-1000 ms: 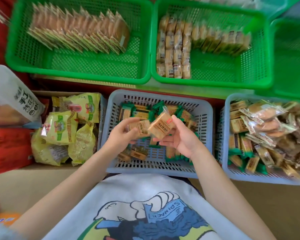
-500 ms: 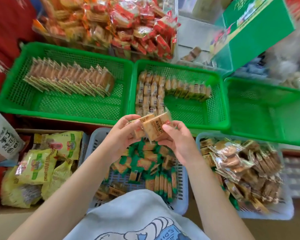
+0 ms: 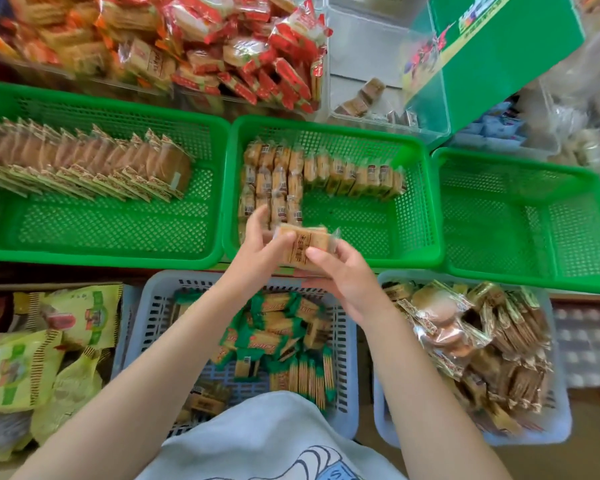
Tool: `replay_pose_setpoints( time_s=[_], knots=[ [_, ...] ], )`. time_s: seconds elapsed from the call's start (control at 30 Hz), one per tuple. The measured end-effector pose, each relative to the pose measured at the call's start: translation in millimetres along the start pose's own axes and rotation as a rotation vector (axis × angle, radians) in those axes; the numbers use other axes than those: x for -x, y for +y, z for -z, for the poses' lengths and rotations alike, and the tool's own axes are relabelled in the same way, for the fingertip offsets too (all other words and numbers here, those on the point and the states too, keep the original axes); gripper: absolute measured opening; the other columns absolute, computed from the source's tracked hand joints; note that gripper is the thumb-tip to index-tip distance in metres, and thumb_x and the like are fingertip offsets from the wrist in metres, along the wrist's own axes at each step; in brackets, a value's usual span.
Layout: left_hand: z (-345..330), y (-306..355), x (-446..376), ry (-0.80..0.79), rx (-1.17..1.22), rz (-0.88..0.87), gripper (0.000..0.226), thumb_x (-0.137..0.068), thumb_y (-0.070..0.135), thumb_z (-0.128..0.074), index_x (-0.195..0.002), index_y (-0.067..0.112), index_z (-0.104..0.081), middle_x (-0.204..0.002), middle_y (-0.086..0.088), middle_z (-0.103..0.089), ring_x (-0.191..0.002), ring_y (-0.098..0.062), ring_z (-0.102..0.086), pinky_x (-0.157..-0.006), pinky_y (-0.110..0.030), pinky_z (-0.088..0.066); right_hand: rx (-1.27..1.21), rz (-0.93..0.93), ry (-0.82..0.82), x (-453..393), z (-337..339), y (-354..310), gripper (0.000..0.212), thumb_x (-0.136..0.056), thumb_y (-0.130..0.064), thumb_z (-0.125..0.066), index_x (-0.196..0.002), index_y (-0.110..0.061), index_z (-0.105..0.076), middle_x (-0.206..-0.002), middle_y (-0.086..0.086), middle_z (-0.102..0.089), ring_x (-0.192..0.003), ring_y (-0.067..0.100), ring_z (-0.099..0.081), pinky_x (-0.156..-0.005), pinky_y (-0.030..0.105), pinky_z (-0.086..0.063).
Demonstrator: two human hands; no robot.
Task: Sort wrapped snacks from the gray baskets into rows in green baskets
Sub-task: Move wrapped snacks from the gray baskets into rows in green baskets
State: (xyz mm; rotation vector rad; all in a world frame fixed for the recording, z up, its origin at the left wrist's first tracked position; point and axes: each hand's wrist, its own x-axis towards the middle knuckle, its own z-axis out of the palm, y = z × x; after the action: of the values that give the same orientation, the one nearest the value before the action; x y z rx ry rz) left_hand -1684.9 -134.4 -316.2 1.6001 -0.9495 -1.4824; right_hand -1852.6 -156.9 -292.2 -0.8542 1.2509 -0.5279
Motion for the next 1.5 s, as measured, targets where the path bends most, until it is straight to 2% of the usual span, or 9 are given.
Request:
replay_pose_setpoints(
  time_s=[0.1, 0.27, 0.5, 0.9, 1.0, 1.07, 1.23, 1.37, 1.5],
  knots=[
    [16, -17, -29, 0.217, -0.600, -0.186, 0.087, -0.091, 0.060, -0.057, -0.158, 0.024, -0.015, -0.158, -0.006, -0.031, -0.145, -0.021, -0.030, -0.119, -0.042, -0.027, -0.053, -0.007, 0.265, -37, 14, -13, 0.041, -0.094, -0.019, -0.069, -0.127, -0.009, -0.048, -0.114, 0.016, -0.069, -0.081, 0.027, -0.074, -0.065, 0.033, -0.059],
    [30, -48, -57, 0.182, -1.198, -0.150, 0.114, -0.078, 0.089, -0.027, -0.160, 0.015, 0.001, -0.167, -0.008, 0.013, -0.153, -0.025, 0.017, -0.125, -0.050, -0.001, 0.069, -0.068, 0.503, -116, 26, -26, 0.045, -0.089, -0.014, -0.071, -0.116, -0.014, -0.035, -0.116, 0.015, -0.060, -0.077, 0.024, -0.072, -0.064, 0.032, -0.061],
    [29, -56, -62, 0.199, -1.199, -0.160, 0.119, -0.072, 0.094, -0.017, -0.160, 0.014, -0.006, -0.168, -0.006, 0.009, -0.153, -0.023, 0.019, -0.125, -0.050, 0.000, 0.250, -0.108, 0.492, -185, -1, -13, 0.076, -0.085, -0.040, -0.078, -0.138, -0.014, -0.031, -0.143, 0.009, -0.044, -0.120, 0.028, -0.053, -0.089, 0.035, -0.044],
    [27, -65, -64, 0.250, -1.195, -0.223, 0.111, -0.076, 0.090, -0.026, -0.157, 0.014, -0.023, -0.167, -0.007, -0.014, -0.155, -0.028, 0.004, -0.123, -0.057, -0.013, 0.176, -0.189, 0.592, -203, 3, 0, 0.075, -0.083, -0.050, -0.076, -0.139, -0.021, -0.034, -0.144, 0.011, -0.042, -0.099, 0.022, -0.048, -0.079, 0.031, -0.041],
    [28, -65, -65, 0.246, -1.187, -0.226, 0.110, -0.076, 0.089, -0.027, -0.157, 0.014, -0.024, -0.167, -0.007, -0.016, -0.155, -0.028, 0.004, -0.123, -0.057, -0.012, 0.248, -0.335, 0.571, -220, 4, -13, 0.111, -0.075, -0.062, -0.077, -0.156, -0.021, -0.015, -0.160, 0.012, -0.027, -0.125, 0.034, -0.049, -0.097, 0.042, -0.049],
    [27, -65, -65, 0.246, -1.184, -0.221, 0.110, -0.076, 0.089, -0.026, -0.157, 0.014, -0.024, -0.166, -0.007, -0.018, -0.155, -0.028, 0.005, -0.123, -0.057, -0.012, 0.220, -0.440, 0.494, -224, 6, -24, 0.128, -0.070, -0.067, -0.078, -0.160, -0.023, 0.002, -0.165, 0.008, -0.016, -0.137, 0.038, -0.042, -0.089, 0.044, -0.059],
    [27, -64, -64, 0.245, -1.173, -0.212, 0.111, -0.075, 0.089, -0.026, -0.157, 0.014, -0.023, -0.167, -0.006, -0.016, -0.155, -0.027, 0.007, -0.123, -0.056, -0.010, 0.134, -0.522, 0.347, -223, 13, -31, 0.116, -0.073, -0.060, -0.079, -0.159, -0.023, -0.011, -0.137, 0.015, -0.051, -0.091, 0.030, -0.065, -0.056, 0.038, -0.060],
    [27, -63, -64, 0.223, -1.188, -0.182, 0.112, -0.074, 0.090, -0.022, -0.158, 0.015, -0.019, -0.168, -0.005, -0.011, -0.154, -0.026, 0.011, -0.124, -0.055, -0.007, 0.098, -0.444, 0.302, -226, 14, -44, 0.080, -0.081, -0.054, -0.075, -0.141, -0.011, -0.045, -0.116, 0.012, -0.059, -0.085, 0.019, -0.065, -0.078, 0.030, -0.061],
    [27, -61, -64, 0.208, -1.192, -0.156, 0.113, -0.073, 0.090, -0.019, -0.159, 0.017, -0.014, -0.168, -0.003, -0.006, -0.154, -0.025, 0.015, -0.124, -0.054, -0.004, 0.093, -0.350, 0.244, -217, 22, -33, 0.074, -0.090, -0.051, -0.066, -0.146, -0.009, -0.040, -0.113, 0.009, -0.063, -0.093, 0.022, -0.069, -0.079, 0.036, -0.060]
  ],
)
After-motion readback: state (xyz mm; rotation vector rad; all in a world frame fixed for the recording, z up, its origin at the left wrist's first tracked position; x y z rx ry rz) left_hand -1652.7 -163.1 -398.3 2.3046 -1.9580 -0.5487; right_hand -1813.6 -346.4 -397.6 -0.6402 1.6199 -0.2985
